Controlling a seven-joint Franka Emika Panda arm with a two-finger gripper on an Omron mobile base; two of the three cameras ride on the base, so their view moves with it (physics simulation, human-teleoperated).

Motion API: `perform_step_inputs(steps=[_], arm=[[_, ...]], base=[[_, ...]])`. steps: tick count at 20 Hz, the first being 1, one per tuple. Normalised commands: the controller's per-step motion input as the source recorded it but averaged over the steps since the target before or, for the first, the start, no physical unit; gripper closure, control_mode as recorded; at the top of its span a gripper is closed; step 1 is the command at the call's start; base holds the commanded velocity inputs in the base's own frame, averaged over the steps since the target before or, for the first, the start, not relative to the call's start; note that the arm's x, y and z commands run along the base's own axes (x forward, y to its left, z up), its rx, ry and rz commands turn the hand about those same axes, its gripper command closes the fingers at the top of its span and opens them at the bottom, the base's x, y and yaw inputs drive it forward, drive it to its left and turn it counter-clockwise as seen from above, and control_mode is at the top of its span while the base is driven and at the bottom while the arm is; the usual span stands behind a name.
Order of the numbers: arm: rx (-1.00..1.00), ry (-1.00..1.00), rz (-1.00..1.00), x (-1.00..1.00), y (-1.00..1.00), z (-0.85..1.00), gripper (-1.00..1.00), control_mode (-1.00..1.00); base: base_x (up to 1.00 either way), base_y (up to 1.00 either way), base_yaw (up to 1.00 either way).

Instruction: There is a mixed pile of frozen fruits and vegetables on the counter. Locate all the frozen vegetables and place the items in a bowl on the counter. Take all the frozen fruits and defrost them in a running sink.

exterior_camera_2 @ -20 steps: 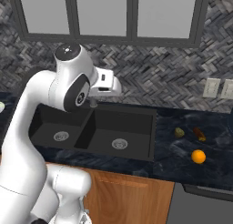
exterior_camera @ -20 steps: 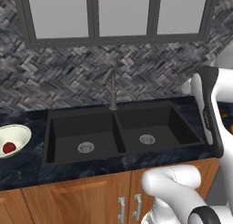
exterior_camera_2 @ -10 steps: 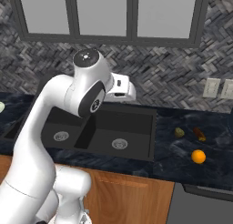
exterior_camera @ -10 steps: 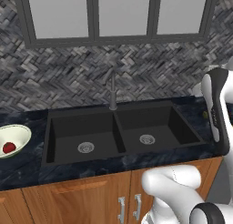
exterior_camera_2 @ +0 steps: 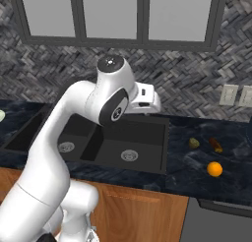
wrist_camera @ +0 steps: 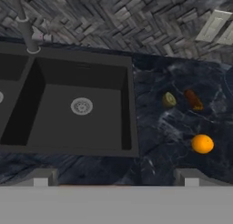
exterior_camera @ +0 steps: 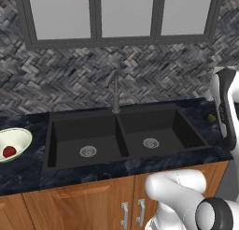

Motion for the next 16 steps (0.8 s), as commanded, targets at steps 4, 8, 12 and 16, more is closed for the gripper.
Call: perform_step_inputs(steps=[4,8,12,16], arm=[[0.0,0.03,-0.01,0.15,-0.23,-0.14,-1.0,-1.0],[0.0,0.01,0.0,0.21,-0.18,-0.26,-1.0,-1.0],[0.0,0.02,0.0,0.21,-0.18,-0.28,-1.0,-1.0],[-0.02,0.01,-0.01,0.11,-0.24,-0.16,-1.0,-1.0]], base=[[0.0,0.0,0.0],[0.0,0.0,0.0],[0.0,0.0,0.0],[0.0,0.0,0.0]])
